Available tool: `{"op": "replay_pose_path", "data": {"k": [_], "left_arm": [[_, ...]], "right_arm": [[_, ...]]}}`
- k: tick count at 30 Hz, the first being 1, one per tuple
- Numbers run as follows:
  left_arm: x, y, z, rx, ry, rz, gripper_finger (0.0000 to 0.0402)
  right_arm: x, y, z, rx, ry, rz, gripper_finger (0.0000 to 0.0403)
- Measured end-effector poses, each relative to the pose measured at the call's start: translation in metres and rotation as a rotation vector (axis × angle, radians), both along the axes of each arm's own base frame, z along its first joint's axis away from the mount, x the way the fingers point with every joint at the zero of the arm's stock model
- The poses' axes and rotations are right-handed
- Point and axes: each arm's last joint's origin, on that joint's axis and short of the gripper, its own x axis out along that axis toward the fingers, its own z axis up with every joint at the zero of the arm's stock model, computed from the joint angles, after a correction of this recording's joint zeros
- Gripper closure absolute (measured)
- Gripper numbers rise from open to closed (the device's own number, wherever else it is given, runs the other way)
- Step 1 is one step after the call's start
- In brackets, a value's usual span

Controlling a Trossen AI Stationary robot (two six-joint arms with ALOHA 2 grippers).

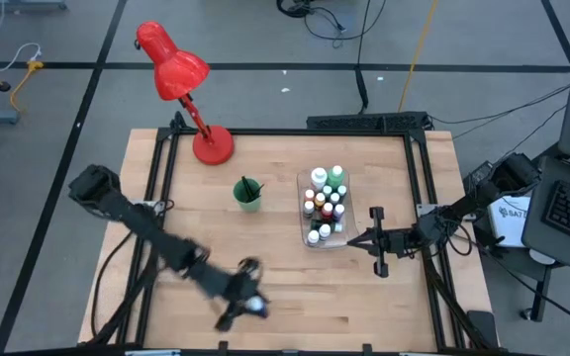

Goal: Pick & Place Paint Supplies
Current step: Put the small blue paint bottle into the transparent bin

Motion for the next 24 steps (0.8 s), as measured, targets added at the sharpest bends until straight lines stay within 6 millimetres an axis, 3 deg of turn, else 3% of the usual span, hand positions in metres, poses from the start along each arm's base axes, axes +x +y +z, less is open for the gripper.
{"op": "replay_pose_path", "data": {"k": [4,7,11,19,24], "left_arm": [[0.048,0.054,0.025,0.047,-0.081,0.111,0.0274],[0.078,0.094,0.032,0.122,-0.161,0.155,0.0274],[0.112,0.132,0.032,0.149,-0.264,0.158,0.0274],[0.183,0.174,-0.019,0.138,-0.225,0.114,0.0274],[0.204,0.183,-0.043,0.159,-0.125,0.082,0.0274]], "right_arm": [[-0.001,0.001,0.004,0.045,-0.034,0.019,0.0399],[-0.003,0.004,0.005,0.04,-0.047,0.094,0.0399],[-0.006,0.011,0.007,0.031,-0.069,0.219,0.0399],[-0.016,0.026,0.009,0.018,-0.105,0.388,0.0399],[-0.019,0.03,0.009,-0.001,-0.116,0.413,0.0399]]}}
